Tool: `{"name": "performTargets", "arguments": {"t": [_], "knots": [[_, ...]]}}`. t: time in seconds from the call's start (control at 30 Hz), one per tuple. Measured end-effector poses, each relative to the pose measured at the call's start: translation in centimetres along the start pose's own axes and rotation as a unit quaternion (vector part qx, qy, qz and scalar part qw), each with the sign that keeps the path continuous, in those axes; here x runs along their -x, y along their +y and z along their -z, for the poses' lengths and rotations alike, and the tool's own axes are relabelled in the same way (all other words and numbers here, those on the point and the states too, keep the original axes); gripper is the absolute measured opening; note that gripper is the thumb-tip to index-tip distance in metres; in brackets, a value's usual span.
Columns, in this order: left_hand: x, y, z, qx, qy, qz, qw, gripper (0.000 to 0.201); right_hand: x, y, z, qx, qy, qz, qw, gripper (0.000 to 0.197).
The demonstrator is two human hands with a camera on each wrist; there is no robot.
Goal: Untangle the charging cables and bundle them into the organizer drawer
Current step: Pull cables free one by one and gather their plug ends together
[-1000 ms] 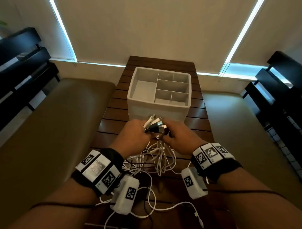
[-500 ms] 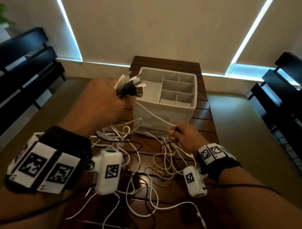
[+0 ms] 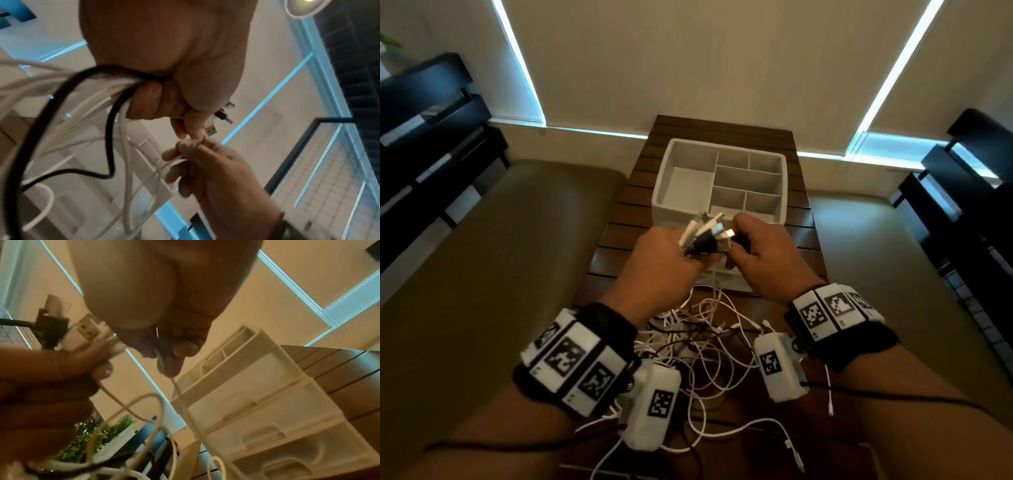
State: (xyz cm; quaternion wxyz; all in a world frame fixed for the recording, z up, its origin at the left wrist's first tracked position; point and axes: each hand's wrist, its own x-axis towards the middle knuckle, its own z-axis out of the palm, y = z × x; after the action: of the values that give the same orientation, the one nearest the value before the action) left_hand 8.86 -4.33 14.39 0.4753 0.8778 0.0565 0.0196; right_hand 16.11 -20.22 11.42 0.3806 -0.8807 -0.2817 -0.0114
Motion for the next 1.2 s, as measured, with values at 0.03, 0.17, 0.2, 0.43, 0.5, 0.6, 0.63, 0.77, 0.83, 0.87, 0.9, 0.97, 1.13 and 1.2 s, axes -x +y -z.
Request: {"name": "performTargets", "arguments": {"t": [0.03, 0.17, 0.2, 0.43, 0.5, 0.6, 0.63, 0.77, 0.83, 0.87, 0.9, 0.97, 1.13, 1.2], "knots": [[0.0, 0.0, 0.1, 0.003, 0.010, -0.001, 1.000, 0.016, 0.0, 0.2, 0.0, -0.003, -0.016, -0.011, 1.000, 0.008], [0.7, 2.1, 2.7, -0.014, 0.081, -0.032, 0.996, 0.017, 1.1, 3.3, -1.6, 0.005, -0.141, -0.083, 0.987, 0.006], [0.9, 2.9, 3.8, -0.021, 0.104, -0.038, 0.994, 0.021, 1.6, 4.4, -1.8, 0.012, -0.139, -0.106, 0.984, 0.008], [1.3, 3.8, 8.2, -0.024, 0.161, -0.035, 0.986, 0.036, 2.1, 6.7, -0.8, -0.039, -0.075, -0.193, 0.978, 0.005], [1.1, 2.8, 8.0, -0.038, 0.136, -0.002, 0.990, 0.033, 2.3, 6.1, 0.1, -0.061, -0.050, -0.182, 0.980, 0.004], [1.3, 1.5, 7.5, -0.029, 0.082, 0.060, 0.994, 0.028, 3.5, 5.1, 1.0, -0.027, -0.074, -0.158, 0.984, 0.007], [1.4, 1.2, 7.4, -0.013, 0.070, 0.072, 0.995, 0.027, 4.2, 4.8, 1.0, -0.018, -0.103, -0.157, 0.982, 0.009], [1.4, 0.4, 7.5, 0.045, 0.055, 0.073, 0.995, 0.032, 7.5, 3.8, -1.0, -0.001, -0.237, -0.158, 0.959, 0.006], [1.3, -0.2, 7.7, 0.060, 0.035, 0.064, 0.996, 0.028, 9.4, 3.5, -2.8, 0.007, -0.312, -0.157, 0.937, 0.002], [1.2, -0.4, 7.8, 0.078, 0.021, 0.063, 0.995, 0.021, 10.2, 3.5, -3.8, 0.017, -0.359, -0.144, 0.922, 0.004], [1.1, -0.7, 7.9, 0.098, 0.003, 0.067, 0.993, 0.015, 10.9, 3.5, -4.7, 0.031, -0.410, -0.122, 0.903, 0.008], [0.9, -1.3, 7.8, 0.130, -0.041, 0.080, 0.987, 0.009, 11.7, 4.1, -6.2, 0.065, -0.490, -0.095, 0.864, 0.021], [0.9, -3.4, 6.2, 0.125, -0.161, 0.144, 0.968, 0.022, 9.2, 8.2, -6.0, 0.122, -0.319, -0.200, 0.918, 0.020], [0.9, -4.2, 5.2, 0.160, -0.206, 0.178, 0.949, 0.014, 7.3, 10.0, -5.7, 0.141, -0.222, -0.251, 0.931, 0.012]]}}
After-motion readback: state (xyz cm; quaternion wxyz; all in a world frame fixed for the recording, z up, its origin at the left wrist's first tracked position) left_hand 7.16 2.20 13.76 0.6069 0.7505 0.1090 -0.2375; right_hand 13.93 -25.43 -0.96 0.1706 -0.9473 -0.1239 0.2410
